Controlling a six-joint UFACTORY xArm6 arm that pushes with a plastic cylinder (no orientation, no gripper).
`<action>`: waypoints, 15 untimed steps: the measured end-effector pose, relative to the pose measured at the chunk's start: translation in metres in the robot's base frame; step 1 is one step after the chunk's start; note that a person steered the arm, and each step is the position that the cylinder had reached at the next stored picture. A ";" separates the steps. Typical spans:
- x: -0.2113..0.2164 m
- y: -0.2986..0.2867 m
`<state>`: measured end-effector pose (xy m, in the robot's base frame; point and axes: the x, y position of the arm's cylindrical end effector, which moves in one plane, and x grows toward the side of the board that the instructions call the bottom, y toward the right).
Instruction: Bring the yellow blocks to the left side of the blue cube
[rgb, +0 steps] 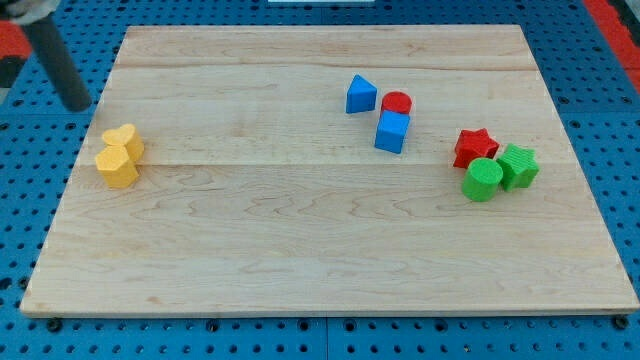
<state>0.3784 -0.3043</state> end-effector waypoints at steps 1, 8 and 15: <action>0.048 0.000; 0.086 0.234; 0.060 0.297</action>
<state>0.4380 -0.0077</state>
